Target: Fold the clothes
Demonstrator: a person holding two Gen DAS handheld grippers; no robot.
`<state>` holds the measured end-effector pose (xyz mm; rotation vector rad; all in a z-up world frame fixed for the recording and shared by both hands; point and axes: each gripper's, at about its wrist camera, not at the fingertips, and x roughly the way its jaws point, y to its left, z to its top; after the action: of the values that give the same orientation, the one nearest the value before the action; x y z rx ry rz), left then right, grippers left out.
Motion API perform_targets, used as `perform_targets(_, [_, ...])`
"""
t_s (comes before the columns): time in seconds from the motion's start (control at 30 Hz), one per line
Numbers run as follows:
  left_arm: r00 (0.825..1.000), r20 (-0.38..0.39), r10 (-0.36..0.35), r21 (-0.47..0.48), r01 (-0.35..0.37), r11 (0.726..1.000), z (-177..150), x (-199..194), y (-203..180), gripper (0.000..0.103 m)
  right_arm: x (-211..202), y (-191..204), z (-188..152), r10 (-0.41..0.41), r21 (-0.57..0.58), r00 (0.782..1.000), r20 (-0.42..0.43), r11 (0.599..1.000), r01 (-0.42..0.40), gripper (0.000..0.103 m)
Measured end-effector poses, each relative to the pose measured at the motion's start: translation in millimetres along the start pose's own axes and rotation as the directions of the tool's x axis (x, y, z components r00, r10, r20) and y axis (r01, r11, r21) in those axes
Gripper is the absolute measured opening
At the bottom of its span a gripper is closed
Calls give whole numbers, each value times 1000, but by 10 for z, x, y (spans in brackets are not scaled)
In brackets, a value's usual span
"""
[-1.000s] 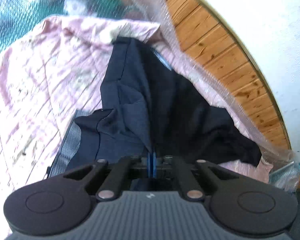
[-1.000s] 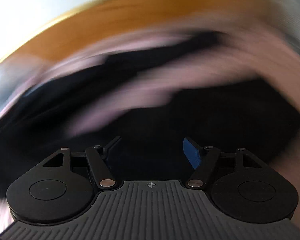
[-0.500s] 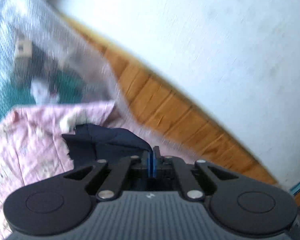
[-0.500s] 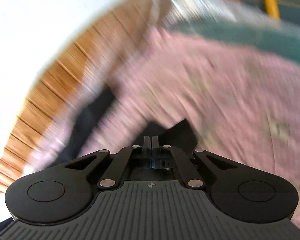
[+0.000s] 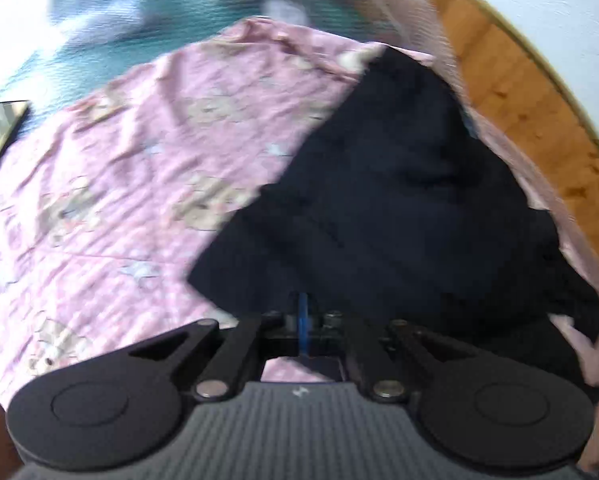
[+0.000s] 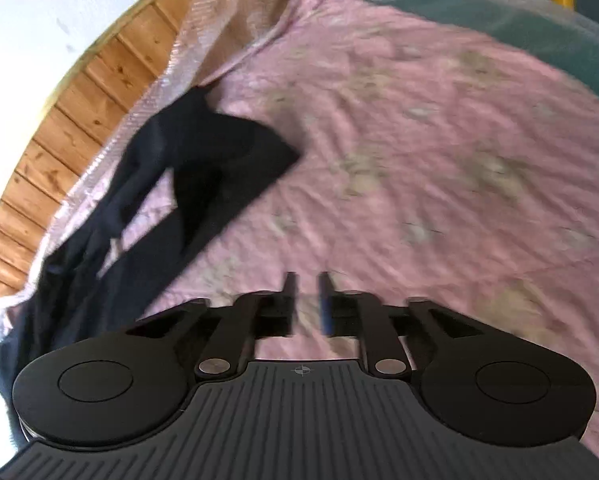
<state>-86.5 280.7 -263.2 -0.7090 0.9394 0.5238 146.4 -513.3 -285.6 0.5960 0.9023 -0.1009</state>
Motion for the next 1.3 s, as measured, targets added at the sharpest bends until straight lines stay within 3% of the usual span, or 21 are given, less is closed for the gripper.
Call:
perform_targets(0.07, [1000, 28, 5, -45, -4, 999, 33, -19, 85, 0, 186, 184, 132, 30, 7, 999, 9, 1000, -30, 64])
perform_targets(0.13, [998, 58, 22, -58, -19, 998, 84, -62, 154, 0, 429, 357, 320, 53, 30, 998, 19, 998, -54, 65])
perform_targets(0.2, [997, 67, 26, -70, -21, 997, 124, -87, 173, 0, 671, 495, 515, 57, 59, 998, 19, 997, -58, 81])
perform_targets(0.33, [999, 23, 29, -67, -28, 997, 88, 5, 157, 0, 1274, 877, 706, -5, 1, 998, -56, 1000, 6, 83])
perform_targets(0.37, [999, 5, 32, -65, -31, 997, 63, 51, 138, 0, 1414, 969, 723, -26, -24, 997, -76, 999, 24, 80])
perform_targets(0.43, [999, -20, 32, -70, -34, 997, 7, 118, 112, 0, 1682, 1125, 752, -119, -79, 987, -103, 991, 112, 55])
perform_targets(0.47, [999, -23, 25, -81, -27, 996, -7, 143, 121, 0, 1813, 1169, 763, -144, -101, 981, -127, 986, 132, 18])
perform_targets(0.5, [1000, -24, 15, -97, -17, 995, -7, 150, 126, 1, 1855, 1203, 786, -159, -122, 980, -119, 982, 144, 0])
perform_targets(0.53, [1000, -16, -2, -118, 0, 993, 12, 127, 135, 2, 1878, 1234, 813, -166, -139, 980, -108, 979, 151, 0])
perform_targets(0.6, [999, 7, -35, -153, 35, 988, 67, 68, 166, 13, 1646, 1252, 921, -78, -113, 996, -41, 991, 73, 0])
perform_targets(0.63, [999, 18, -34, -162, 36, 986, 102, 46, 179, 18, 1386, 1278, 986, -20, -113, 1000, 13, 993, 22, 0])
perform_targets(0.7, [998, 42, -38, -175, 44, 984, 142, 18, 201, 37, 823, 1255, 1033, 74, -105, 992, 103, 992, -63, 0])
perform_targets(0.73, [999, 35, -34, -177, 39, 983, 146, 66, 198, 43, 551, 1219, 1006, 89, -105, 987, 136, 992, -75, 0])
perform_targets(0.8, [1000, -2, -18, -178, 17, 984, 129, 241, 164, 64, 213, 1005, 841, 56, -84, 987, 153, 996, -43, 0])
perform_targets(0.87, [998, -59, -14, -182, 3, 983, 81, 465, 106, 64, 311, 659, 601, -41, -60, 994, 98, 997, 47, 0])
perform_targets(0.97, [996, -92, 10, -153, -24, 988, -4, 713, -62, 59, 669, 53, 235, -170, 16, 985, -28, 985, 171, 0])
perform_targets(1.0, [997, -67, 49, -119, -56, 991, -2, 712, -129, 16, 737, -62, 163, -183, 36, 982, -39, 982, 184, 0])
perform_targets(1.07, [992, -50, 116, -104, -121, 987, 36, 696, -138, 0, 712, -112, 101, -168, 39, 986, 1, 985, 168, 0])
perform_targets(1.13, [984, -43, 173, -102, -177, 979, 87, 662, -92, 0, 647, -44, 118, -164, 8, 986, 35, 986, 164, 0])
perform_targets(1.3, [971, -34, 238, -118, -240, 964, 141, 404, 268, 0, 439, 23, 270, -179, -20, 980, 84, 983, 182, 0])
